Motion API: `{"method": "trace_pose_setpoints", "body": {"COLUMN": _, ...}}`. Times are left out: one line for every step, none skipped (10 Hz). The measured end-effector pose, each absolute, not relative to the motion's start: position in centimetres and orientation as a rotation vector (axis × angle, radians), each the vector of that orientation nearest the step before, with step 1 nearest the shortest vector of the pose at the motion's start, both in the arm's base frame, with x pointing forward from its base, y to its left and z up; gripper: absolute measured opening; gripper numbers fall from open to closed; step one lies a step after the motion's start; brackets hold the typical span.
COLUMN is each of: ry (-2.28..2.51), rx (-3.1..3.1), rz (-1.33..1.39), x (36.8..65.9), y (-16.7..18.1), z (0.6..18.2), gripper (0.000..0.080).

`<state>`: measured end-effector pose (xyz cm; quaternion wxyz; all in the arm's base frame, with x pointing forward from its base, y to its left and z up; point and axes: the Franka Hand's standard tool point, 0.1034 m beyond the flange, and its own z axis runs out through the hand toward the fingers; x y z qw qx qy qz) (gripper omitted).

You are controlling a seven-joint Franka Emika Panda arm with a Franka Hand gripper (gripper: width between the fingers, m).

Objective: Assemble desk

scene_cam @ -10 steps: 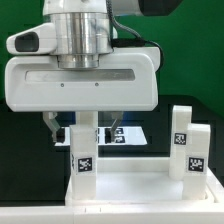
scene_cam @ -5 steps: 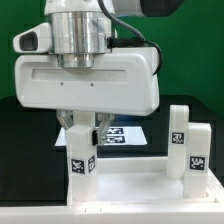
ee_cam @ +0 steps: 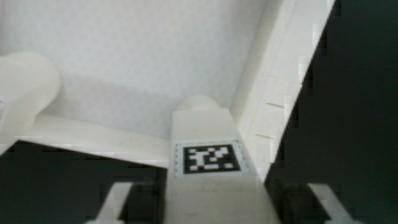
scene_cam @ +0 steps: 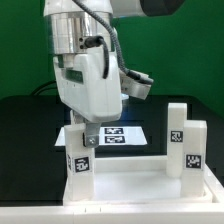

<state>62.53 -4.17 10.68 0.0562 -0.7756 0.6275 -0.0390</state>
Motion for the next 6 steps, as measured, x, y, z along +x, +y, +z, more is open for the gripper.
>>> {"method": "trace_pose_setpoints", "body": {"ry": 1.972, "rx": -2.293, "rz": -0.115, "x": 62.57, "y": -4.16, "z": 10.72, "gripper": 0.0285}}
{"method": "trace_pose_setpoints", "body": {"ry": 2.101, "rx": -2.175, "rz": -0.086, "x": 62.47, "y": -4.04, "z": 10.81, "gripper": 0.0285}}
{"method": "trace_pose_setpoints", "body": {"ry": 2.281, "rx": -1.994, "rz": -0.029, "x": 62.31, "y": -3.74, "z": 11.0, "gripper": 0.0285}}
{"method": "trace_pose_setpoints", "body": {"ry": 2.397, "rx": -1.854, "rz": -0.005, "x": 62.34, "y": -3.63, "z": 11.07, "gripper": 0.0285}}
{"method": "trace_pose_setpoints", "body": {"ry": 2.466, "rx": -1.739, "rz": 0.006, "x": 62.42, "y": -3.81, "z": 10.93, "gripper": 0.0285}}
{"method": "trace_pose_setpoints", "body": {"ry": 2.549, "rx": -1.616, "rz": 0.0, "x": 62.41, "y": -4.2, "z": 10.63, "gripper": 0.0287}}
